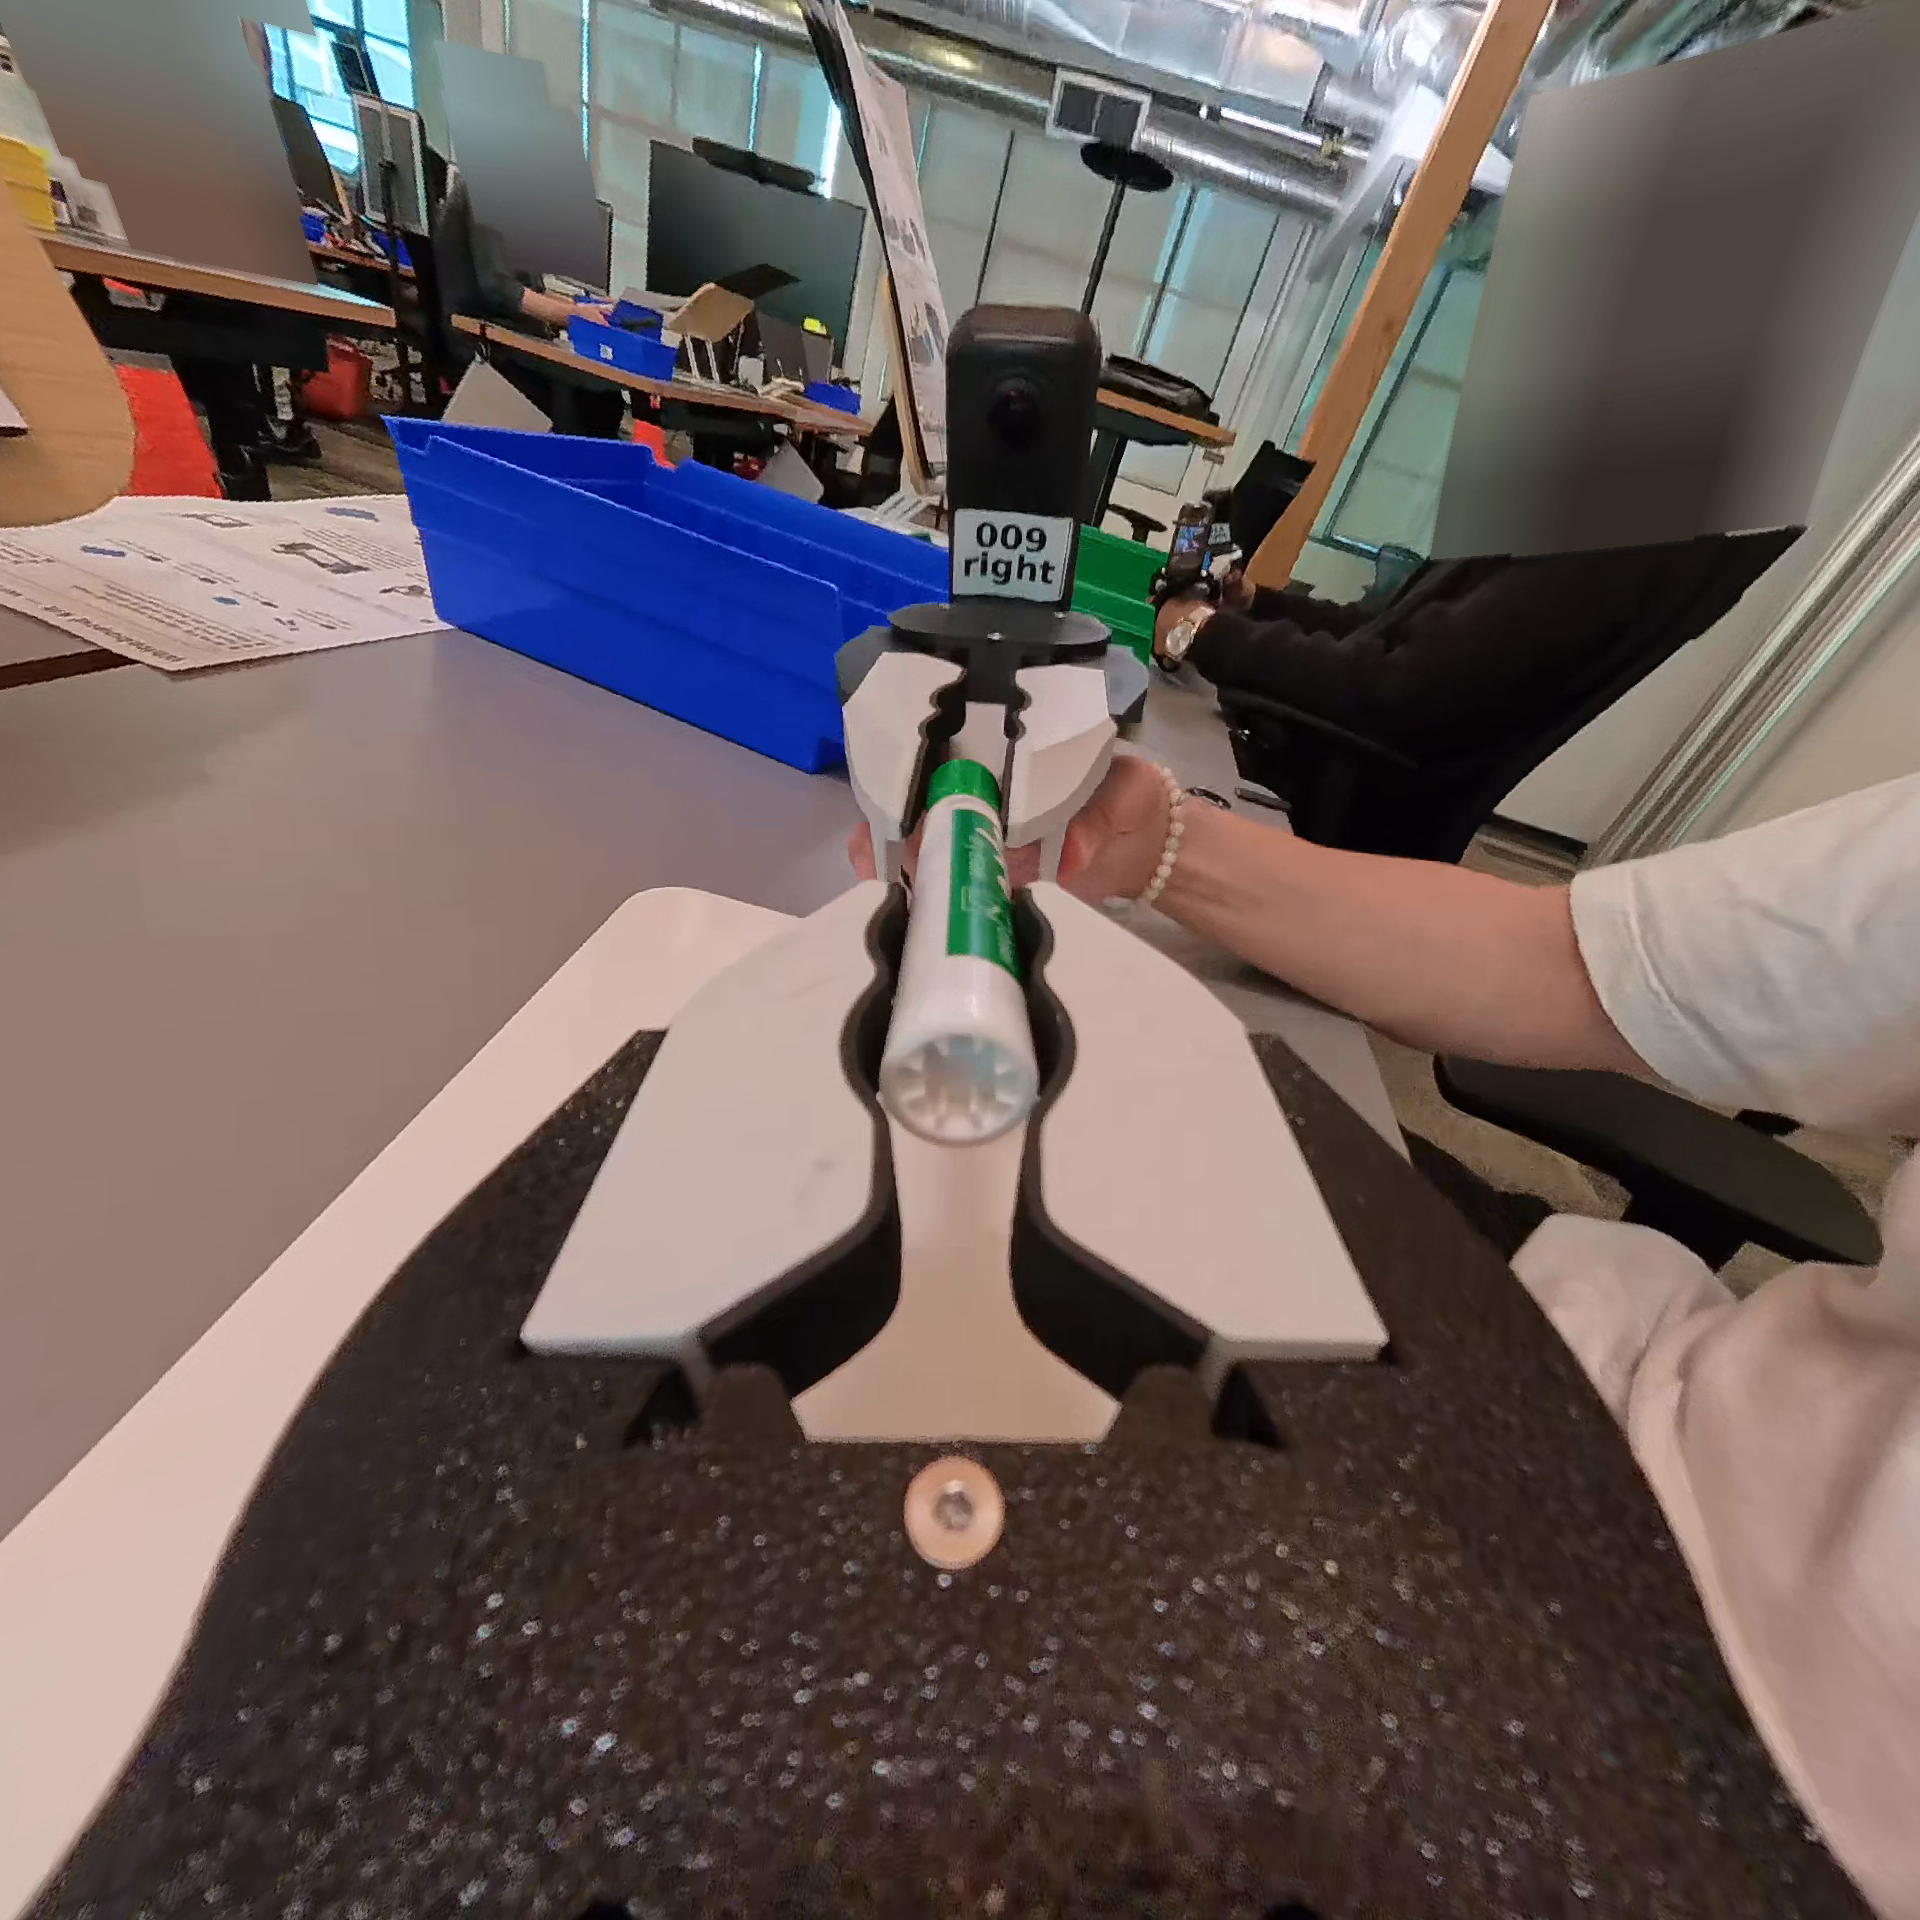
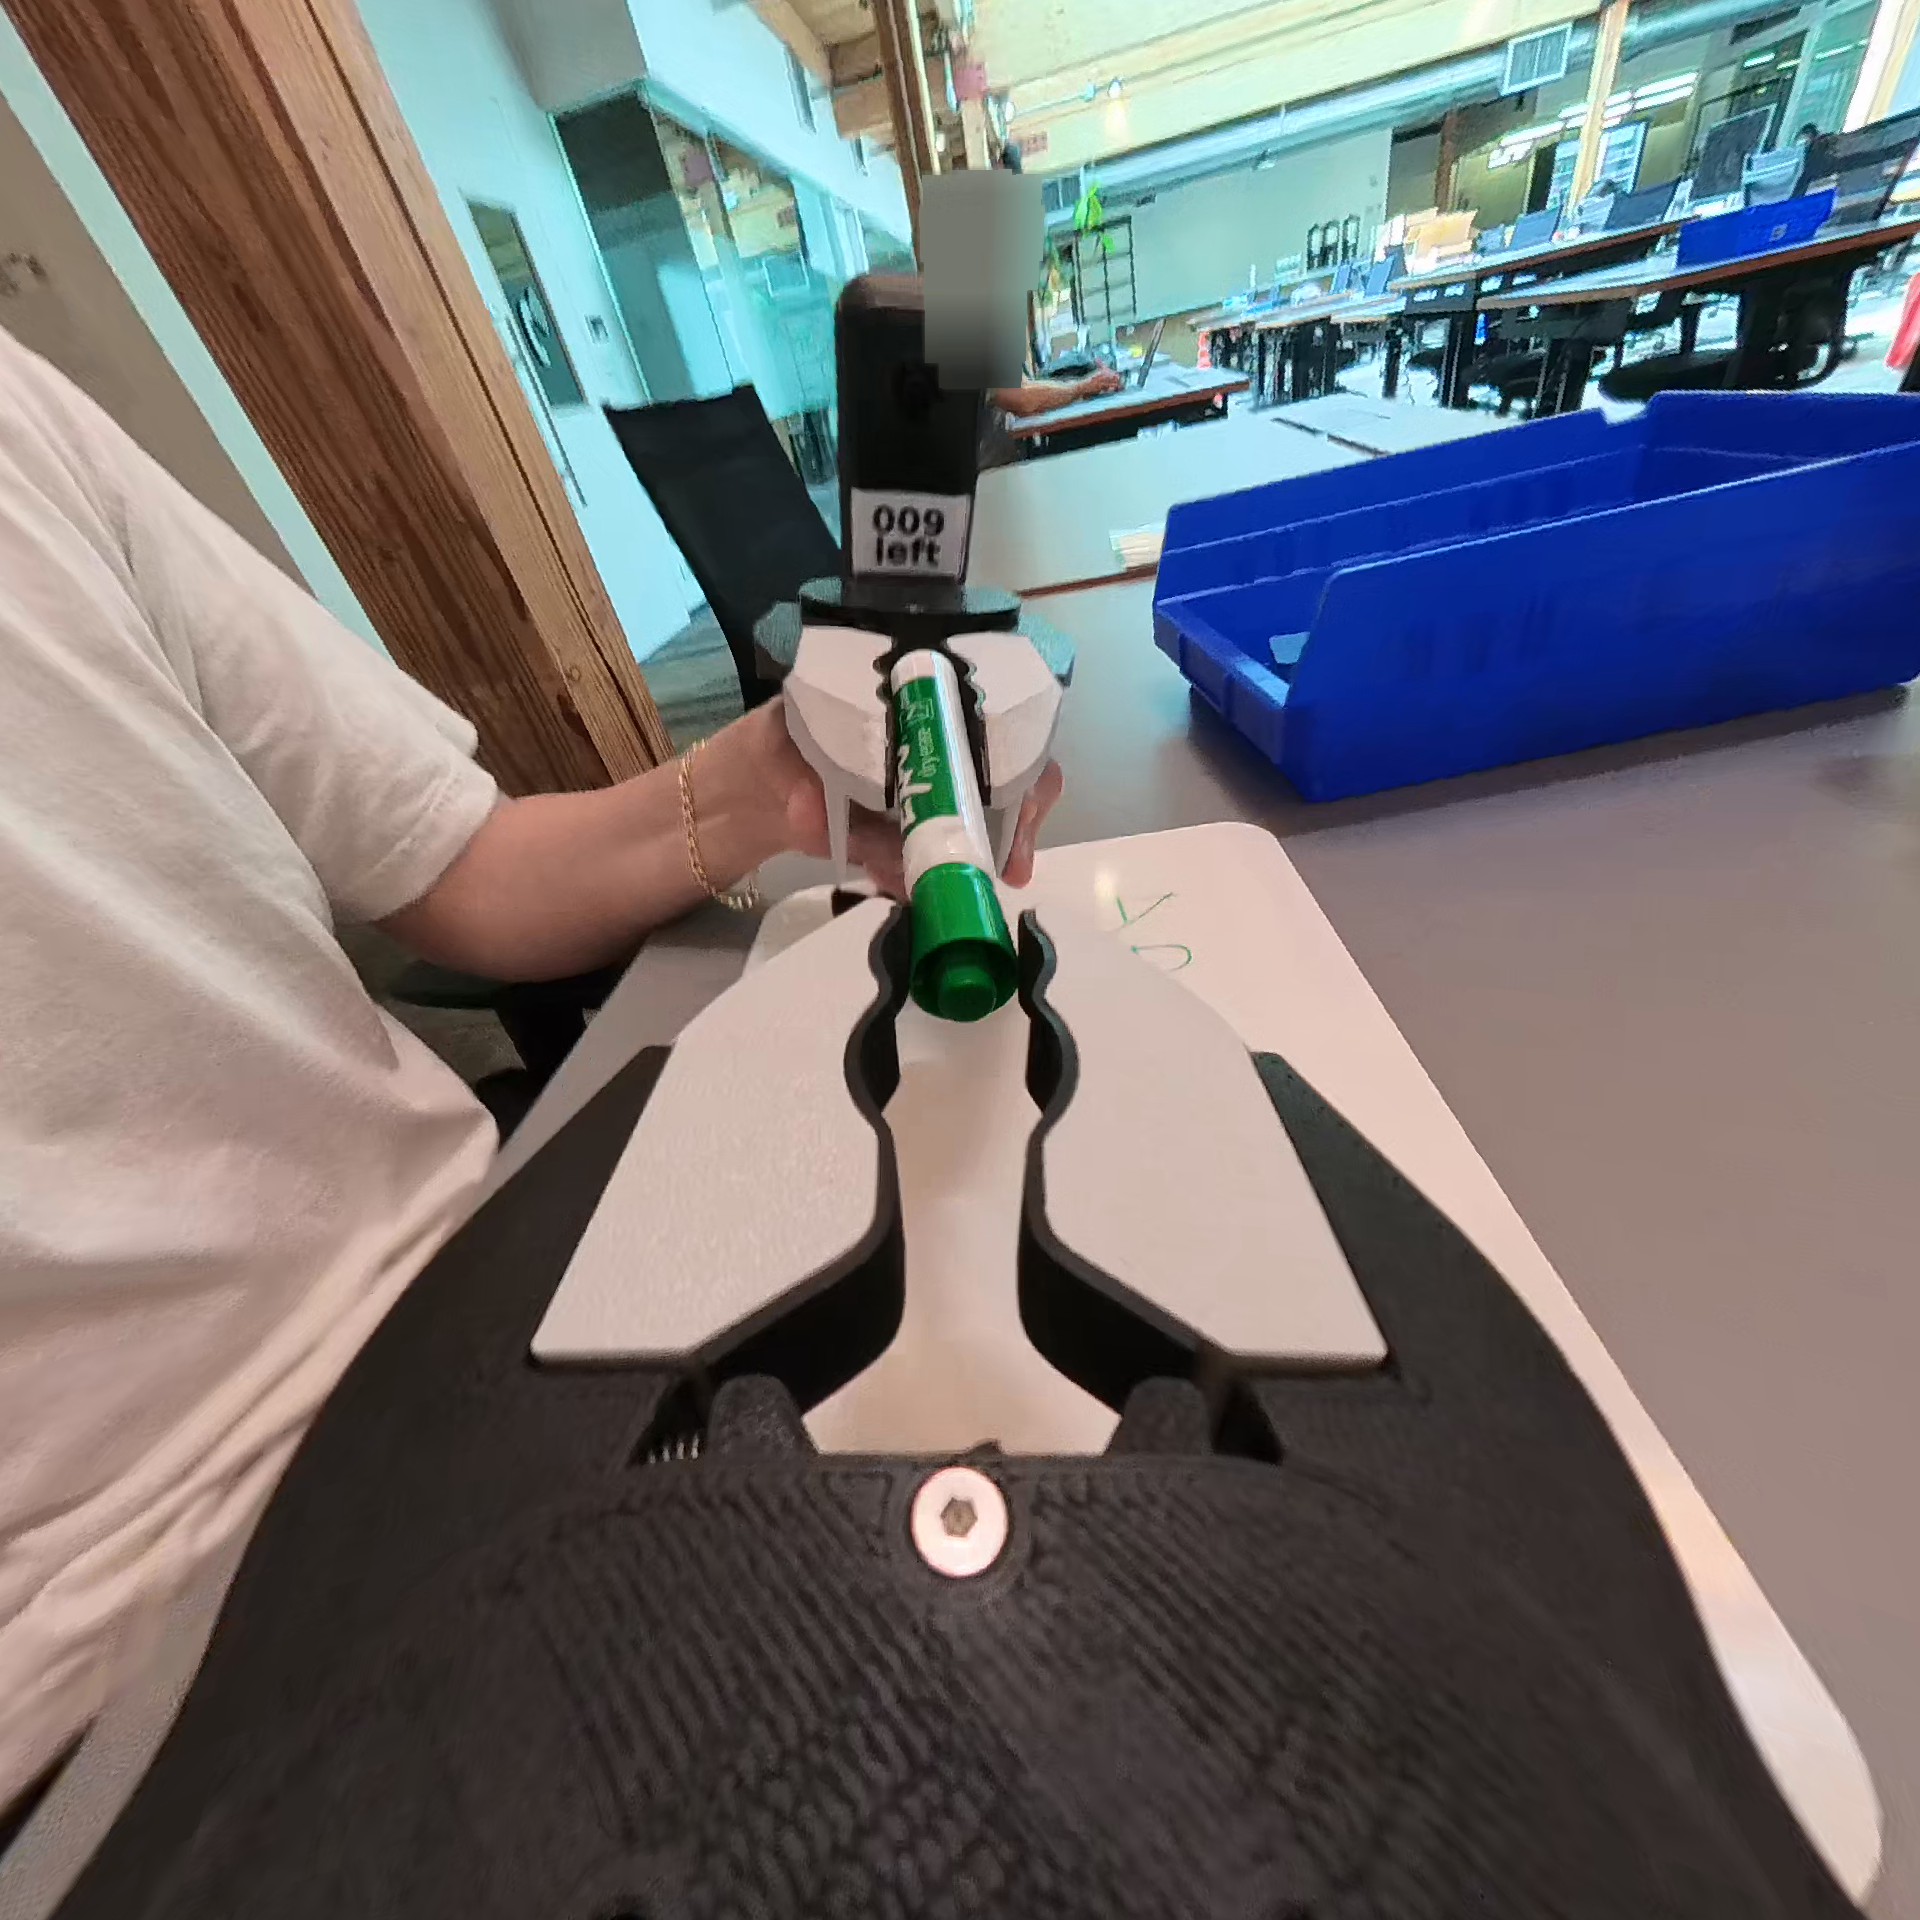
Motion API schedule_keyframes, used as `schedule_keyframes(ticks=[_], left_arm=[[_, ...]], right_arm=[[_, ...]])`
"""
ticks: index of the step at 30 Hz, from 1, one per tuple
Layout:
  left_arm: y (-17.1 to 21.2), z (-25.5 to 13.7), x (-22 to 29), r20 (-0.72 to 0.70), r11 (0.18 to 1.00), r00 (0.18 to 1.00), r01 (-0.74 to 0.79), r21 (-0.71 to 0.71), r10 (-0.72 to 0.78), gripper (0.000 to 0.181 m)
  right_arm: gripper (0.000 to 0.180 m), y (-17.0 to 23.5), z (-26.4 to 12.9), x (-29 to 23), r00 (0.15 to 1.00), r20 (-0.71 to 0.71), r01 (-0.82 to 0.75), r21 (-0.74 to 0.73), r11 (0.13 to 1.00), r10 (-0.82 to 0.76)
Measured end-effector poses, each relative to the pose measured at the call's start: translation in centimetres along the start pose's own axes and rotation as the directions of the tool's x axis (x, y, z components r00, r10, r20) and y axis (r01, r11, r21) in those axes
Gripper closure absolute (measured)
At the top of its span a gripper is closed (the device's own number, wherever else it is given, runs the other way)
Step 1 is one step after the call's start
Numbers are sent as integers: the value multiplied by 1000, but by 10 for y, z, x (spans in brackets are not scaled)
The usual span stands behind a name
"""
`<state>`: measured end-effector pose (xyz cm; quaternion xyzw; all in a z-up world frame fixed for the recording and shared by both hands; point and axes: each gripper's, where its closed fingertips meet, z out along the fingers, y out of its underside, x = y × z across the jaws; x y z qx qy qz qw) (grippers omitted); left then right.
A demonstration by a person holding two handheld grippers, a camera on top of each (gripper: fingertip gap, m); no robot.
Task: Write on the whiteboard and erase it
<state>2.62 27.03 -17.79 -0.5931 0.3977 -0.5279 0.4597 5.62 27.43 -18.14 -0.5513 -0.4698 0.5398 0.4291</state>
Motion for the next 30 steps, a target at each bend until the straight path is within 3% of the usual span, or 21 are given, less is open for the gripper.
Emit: schedule_keyframes(ticks=[4,12,16,19,22,25,28,30], left_arm=[[3,0,4,-28,1000,1000,-8,-27,7,161],[-6,-2,7,-43,999,999,-13,29,14,161],[-14,-6,-2,43,998,999,-20,62,18,136],[-19,-13,-7,87,996,995,-60,70,53,125],[-21,-19,-13,119,995,991,-63,82,53,123],[-22,-19,-15,101,994,995,-17,109,6,125],[-18,-14,-14,62,993,997,27,115,-34,127],[-15,-12,-14,54,994,998,35,100,-40,128]], right_arm=[[159,6,0,-5,992,-10,124,-97,988,-126],[160,-6,0,-9,985,-78,146,-127,981,-156],[160,-19,-9,-4,967,-188,152,-126,980,-174],[160,-42,-48,3,914,-373,154,-46,987,-160],[160,-72,-129,12,756,-643,186,25,982,-126],[159,-96,-237,24,470,-883,180,111,977,14],[159,-89,-328,44,129,-991,111,46,993,32],[159,-73,-359,61,12,-999,13,35,999,34]])
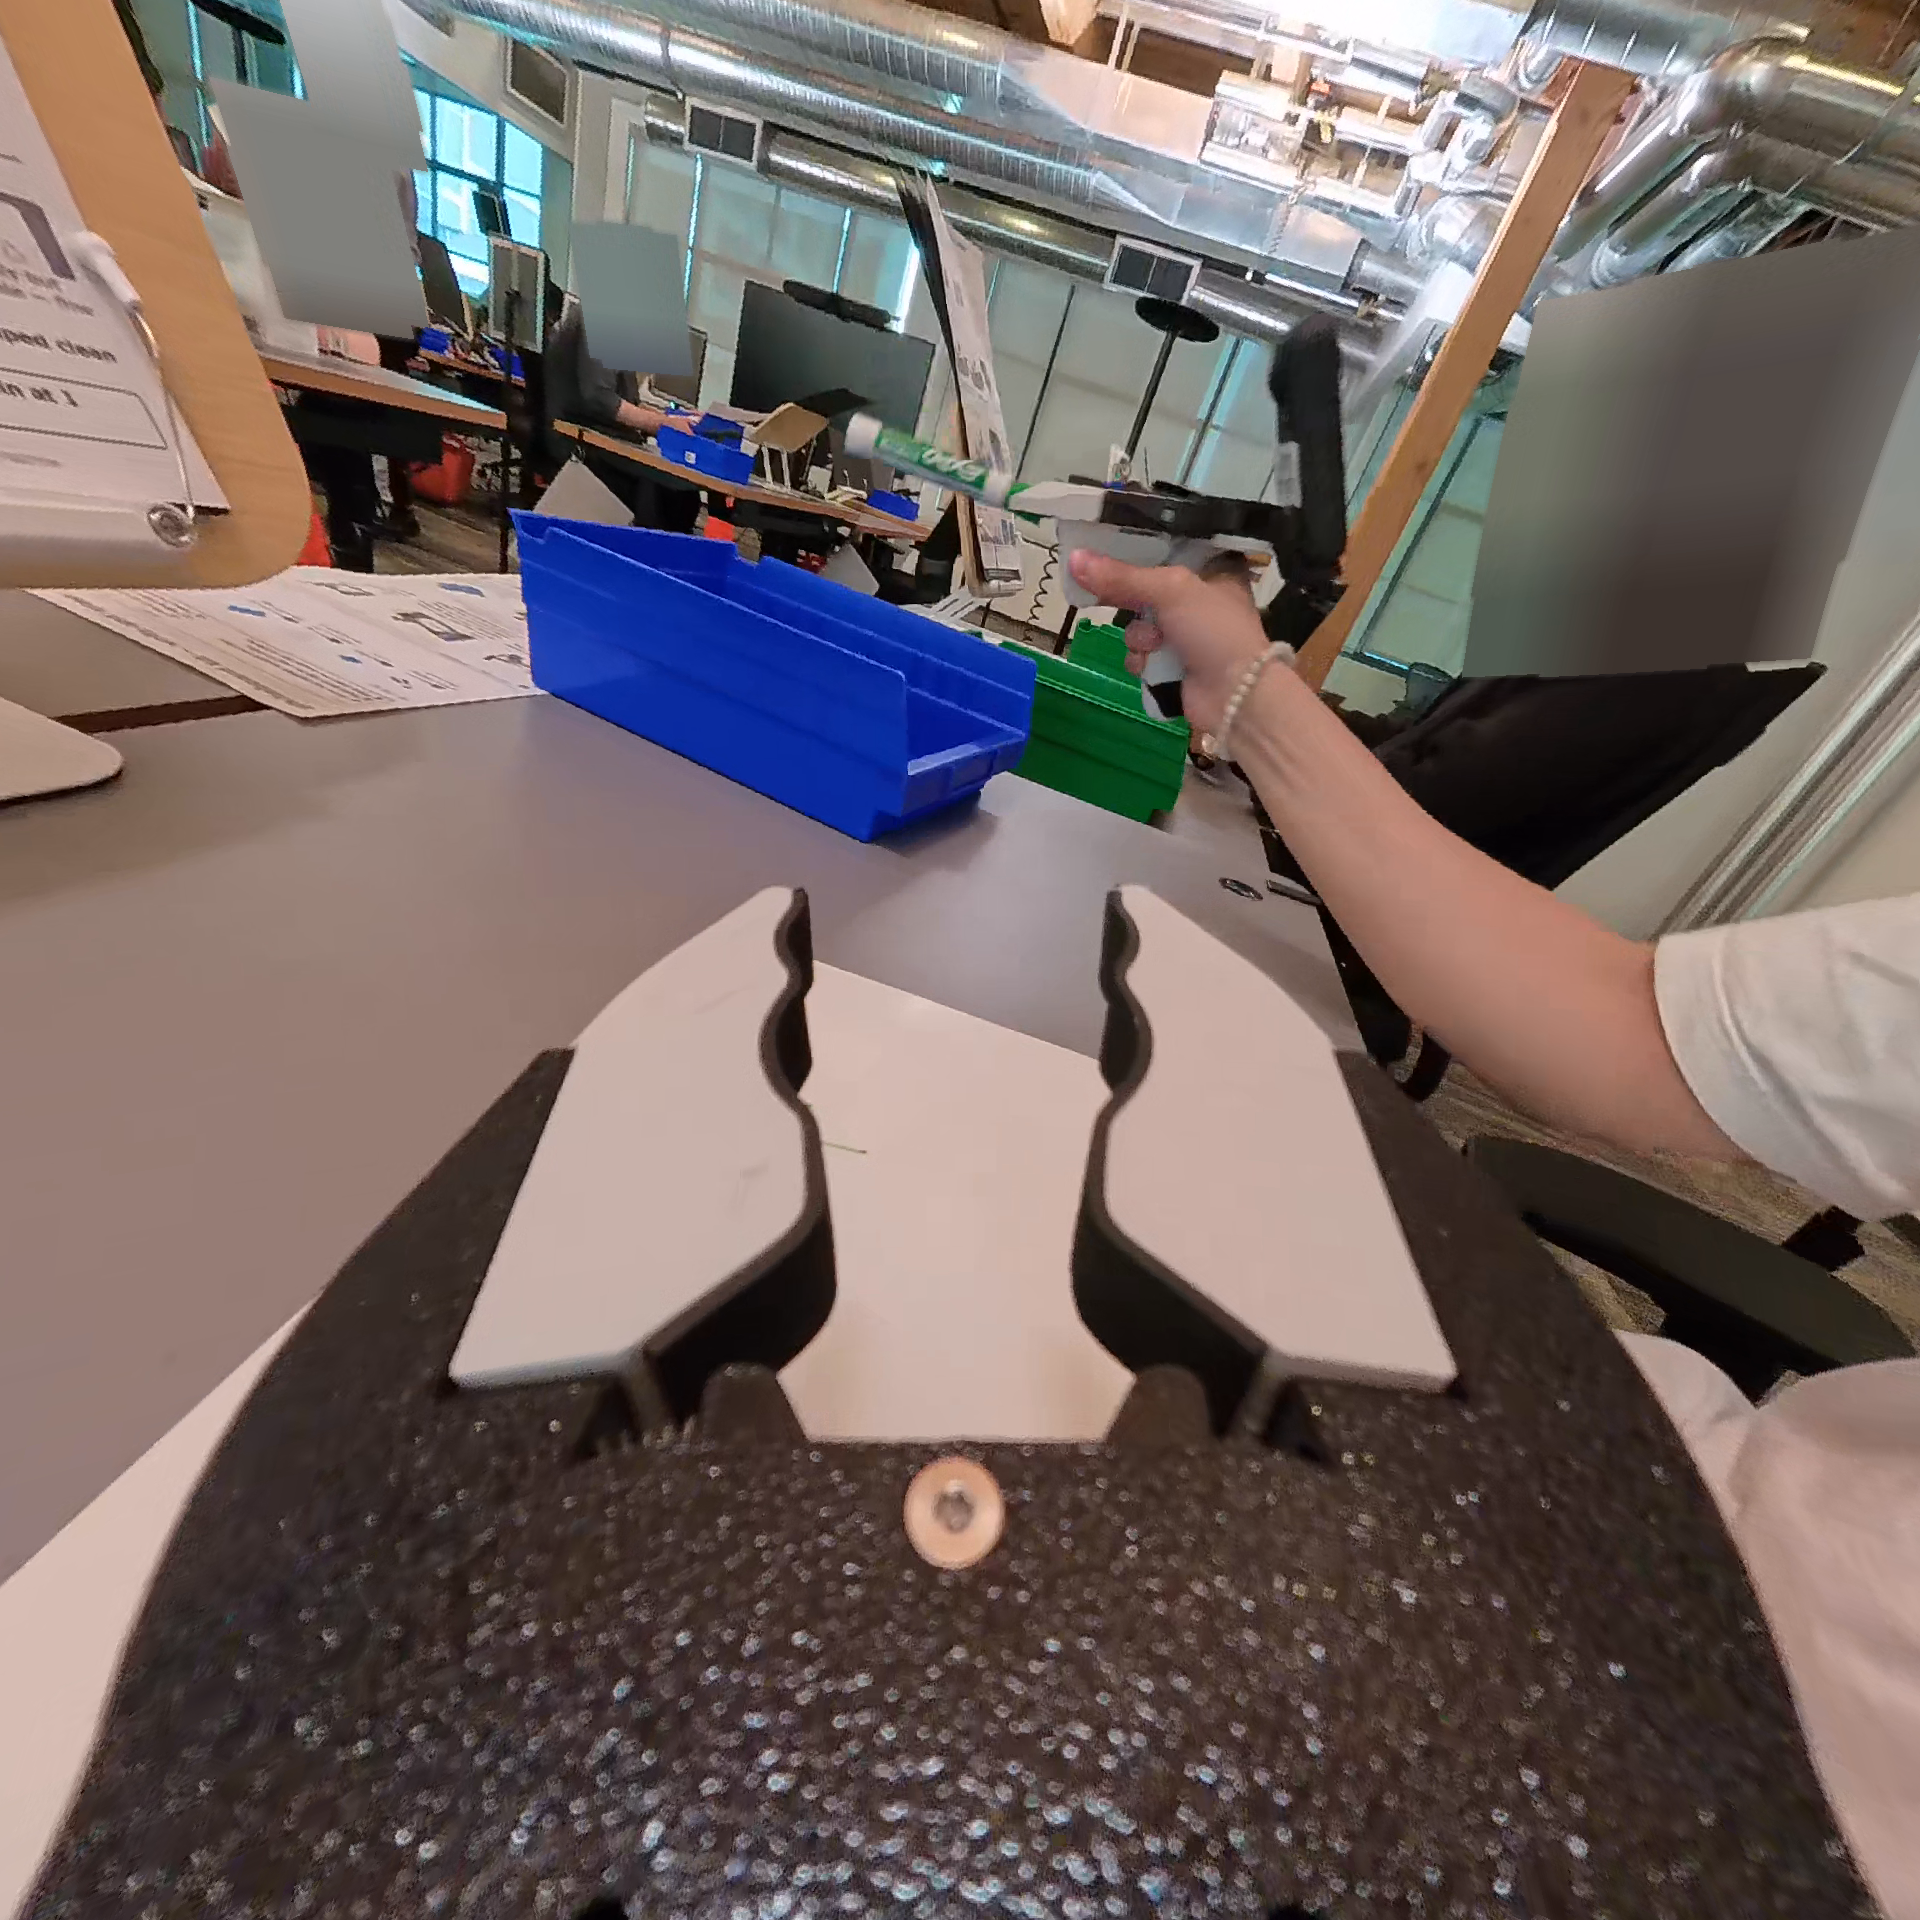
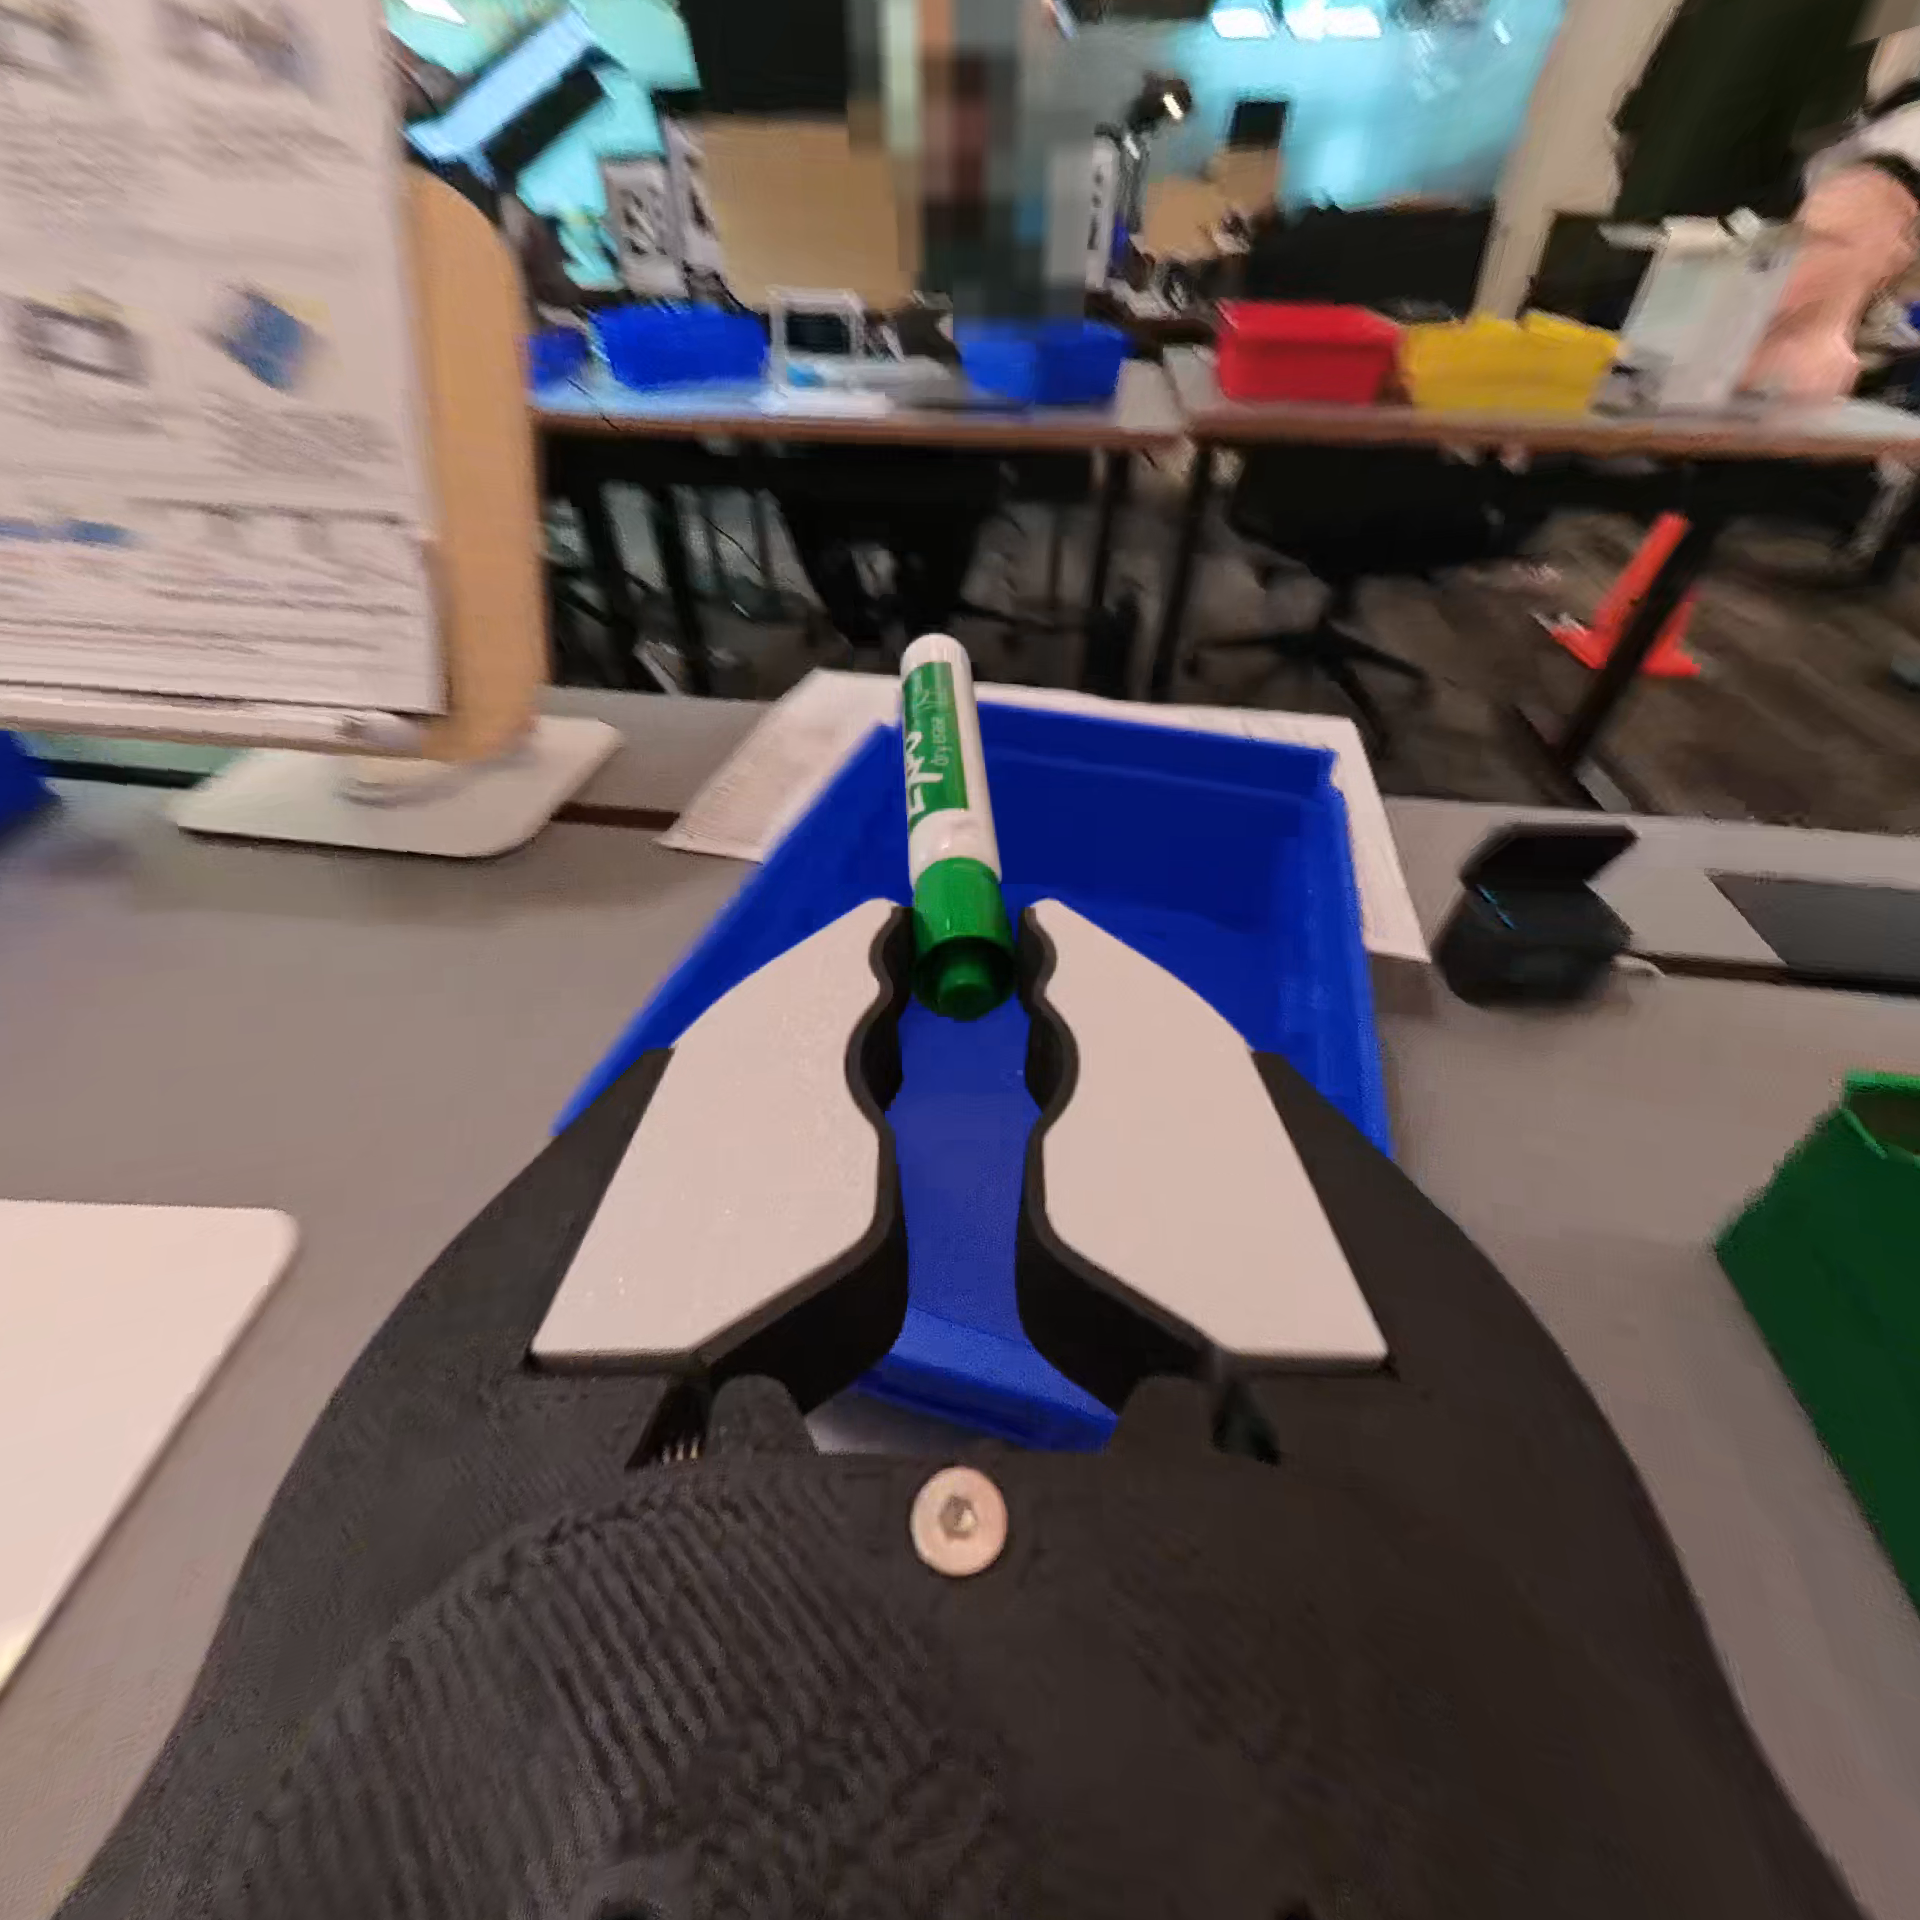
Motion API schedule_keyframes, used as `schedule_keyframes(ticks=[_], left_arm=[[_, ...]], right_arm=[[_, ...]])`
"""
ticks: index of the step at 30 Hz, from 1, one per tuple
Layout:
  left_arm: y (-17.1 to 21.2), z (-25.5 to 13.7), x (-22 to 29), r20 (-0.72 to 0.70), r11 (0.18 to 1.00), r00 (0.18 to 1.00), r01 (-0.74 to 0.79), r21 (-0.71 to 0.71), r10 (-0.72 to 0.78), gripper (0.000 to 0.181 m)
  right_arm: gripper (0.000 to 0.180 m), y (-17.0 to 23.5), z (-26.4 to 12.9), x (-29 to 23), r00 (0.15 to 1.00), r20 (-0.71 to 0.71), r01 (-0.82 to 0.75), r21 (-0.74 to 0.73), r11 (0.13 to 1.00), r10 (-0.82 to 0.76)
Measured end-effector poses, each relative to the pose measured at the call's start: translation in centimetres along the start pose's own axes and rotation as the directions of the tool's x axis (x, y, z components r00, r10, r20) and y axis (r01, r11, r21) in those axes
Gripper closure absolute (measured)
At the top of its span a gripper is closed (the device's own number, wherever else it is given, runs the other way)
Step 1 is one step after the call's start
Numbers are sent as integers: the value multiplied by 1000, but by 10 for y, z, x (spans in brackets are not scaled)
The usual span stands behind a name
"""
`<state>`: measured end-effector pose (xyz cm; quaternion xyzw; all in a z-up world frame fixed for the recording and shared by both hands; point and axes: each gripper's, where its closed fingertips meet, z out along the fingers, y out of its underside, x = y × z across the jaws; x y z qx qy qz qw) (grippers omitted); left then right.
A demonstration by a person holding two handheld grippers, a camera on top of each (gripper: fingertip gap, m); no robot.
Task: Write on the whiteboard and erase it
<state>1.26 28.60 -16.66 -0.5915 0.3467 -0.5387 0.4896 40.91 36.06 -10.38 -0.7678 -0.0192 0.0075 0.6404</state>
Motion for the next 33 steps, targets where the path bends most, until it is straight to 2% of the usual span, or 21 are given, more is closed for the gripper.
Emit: schedule_keyframes(ticks=[3,8,12,21,30,33], left_arm=[[2,0,1,-8,1000,1000,-10,-11,9,130],[2,-3,-1,-13,1000,1000,7,-4,-7,134],[-1,-7,-3,-8,1000,1000,8,12,-8,135],[-6,-9,-2,-19,999,1000,17,35,-16,136],[-10,-16,-9,23,999,1000,0,43,-1,136],[-15,-20,-11,38,998,999,5,64,-7,136]], right_arm=[[159,24,32,17,996,-74,38,-141,989,-49],[159,56,84,22,987,-97,90,-330,940,-128],[159,76,108,18,985,-90,94,-422,902,-145],[158,100,114,7,983,-77,103,-524,846,-167],[158,117,106,-2,989,17,127,-605,786,-147],[142,115,104,-8,992,56,125,-590,798,-113]])
